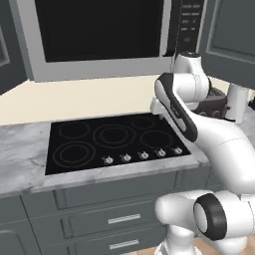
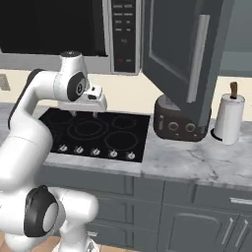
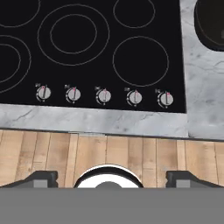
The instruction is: Close all open cabinet doors.
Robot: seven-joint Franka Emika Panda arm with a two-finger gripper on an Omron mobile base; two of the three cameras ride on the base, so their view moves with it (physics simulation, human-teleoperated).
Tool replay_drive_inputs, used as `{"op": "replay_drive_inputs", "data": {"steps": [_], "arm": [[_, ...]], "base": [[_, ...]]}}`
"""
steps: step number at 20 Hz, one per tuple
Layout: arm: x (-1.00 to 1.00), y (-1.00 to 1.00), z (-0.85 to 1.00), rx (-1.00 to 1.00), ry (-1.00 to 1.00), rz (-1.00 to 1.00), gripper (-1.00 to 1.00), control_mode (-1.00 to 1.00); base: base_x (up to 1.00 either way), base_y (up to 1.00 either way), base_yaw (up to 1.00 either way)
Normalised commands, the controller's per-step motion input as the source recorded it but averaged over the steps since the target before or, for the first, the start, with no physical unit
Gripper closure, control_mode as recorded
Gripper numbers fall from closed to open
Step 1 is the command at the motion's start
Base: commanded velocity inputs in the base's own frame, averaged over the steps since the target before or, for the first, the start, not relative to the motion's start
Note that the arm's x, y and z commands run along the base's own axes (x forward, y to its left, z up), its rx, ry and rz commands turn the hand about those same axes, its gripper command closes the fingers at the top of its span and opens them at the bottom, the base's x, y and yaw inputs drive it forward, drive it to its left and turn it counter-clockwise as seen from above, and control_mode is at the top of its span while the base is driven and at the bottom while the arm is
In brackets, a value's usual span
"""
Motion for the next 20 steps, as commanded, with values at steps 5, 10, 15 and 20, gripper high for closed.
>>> {"op": "replay_drive_inputs", "data": {"steps": [5, 10, 15, 20], "arm": [[0.00, 0.00, 0.00, 0.00, 0.00, 0.00, -1.00, 1.00], [0.00, 0.00, 0.00, 0.00, 0.00, 0.00, -1.00, 1.00], [0.00, 0.00, 0.00, 0.00, 0.00, 0.00, -1.00, 1.00], [0.00, 0.00, 0.00, 0.00, 0.00, 0.00, -1.00, 1.00]], "base": [[-0.97, -0.46, -0.10], [-0.76, -0.52, -0.09], [-0.38, -0.75, -0.05], [-0.09, -0.79, 0.00]]}}
